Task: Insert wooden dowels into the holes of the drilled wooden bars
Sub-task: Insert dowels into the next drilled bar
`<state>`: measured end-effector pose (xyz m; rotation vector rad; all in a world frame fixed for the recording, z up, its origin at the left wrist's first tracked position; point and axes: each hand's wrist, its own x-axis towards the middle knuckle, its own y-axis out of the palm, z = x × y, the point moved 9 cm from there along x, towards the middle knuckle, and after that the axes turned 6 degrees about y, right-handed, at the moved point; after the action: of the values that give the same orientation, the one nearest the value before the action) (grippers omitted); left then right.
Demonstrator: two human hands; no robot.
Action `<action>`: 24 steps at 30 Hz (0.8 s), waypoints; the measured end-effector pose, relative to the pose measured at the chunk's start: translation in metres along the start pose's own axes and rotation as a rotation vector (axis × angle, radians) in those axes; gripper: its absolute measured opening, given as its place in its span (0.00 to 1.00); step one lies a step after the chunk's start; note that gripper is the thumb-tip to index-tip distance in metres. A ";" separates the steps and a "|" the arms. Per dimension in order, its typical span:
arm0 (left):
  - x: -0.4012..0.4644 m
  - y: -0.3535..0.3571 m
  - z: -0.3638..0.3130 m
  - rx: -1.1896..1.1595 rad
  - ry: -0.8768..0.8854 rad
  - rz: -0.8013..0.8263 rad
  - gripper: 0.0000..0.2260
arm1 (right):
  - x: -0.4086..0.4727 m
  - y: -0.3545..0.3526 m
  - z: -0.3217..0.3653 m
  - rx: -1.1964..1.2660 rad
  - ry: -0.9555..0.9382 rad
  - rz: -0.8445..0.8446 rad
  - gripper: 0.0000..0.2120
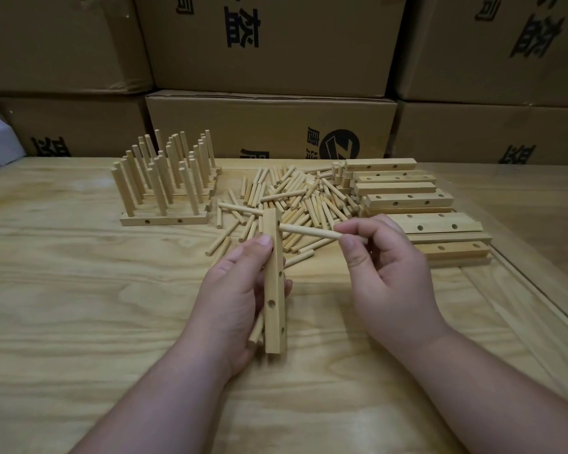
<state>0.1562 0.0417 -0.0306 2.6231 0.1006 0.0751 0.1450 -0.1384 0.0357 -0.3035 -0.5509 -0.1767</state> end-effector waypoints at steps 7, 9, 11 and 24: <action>-0.002 0.006 -0.001 -0.003 -0.009 0.023 0.11 | 0.001 -0.006 0.003 0.001 -0.014 -0.031 0.06; -0.004 0.011 -0.001 -0.027 -0.016 0.057 0.06 | 0.000 -0.007 0.004 0.018 -0.011 -0.042 0.07; -0.005 0.015 -0.001 -0.032 -0.030 0.087 0.03 | -0.001 -0.007 0.002 0.034 0.013 -0.040 0.08; -0.004 0.004 0.000 0.094 -0.038 0.021 0.16 | -0.004 0.001 -0.001 0.017 -0.005 0.026 0.06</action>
<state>0.1526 0.0379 -0.0285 2.7185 0.0642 0.0284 0.1426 -0.1377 0.0330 -0.2947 -0.5532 -0.1462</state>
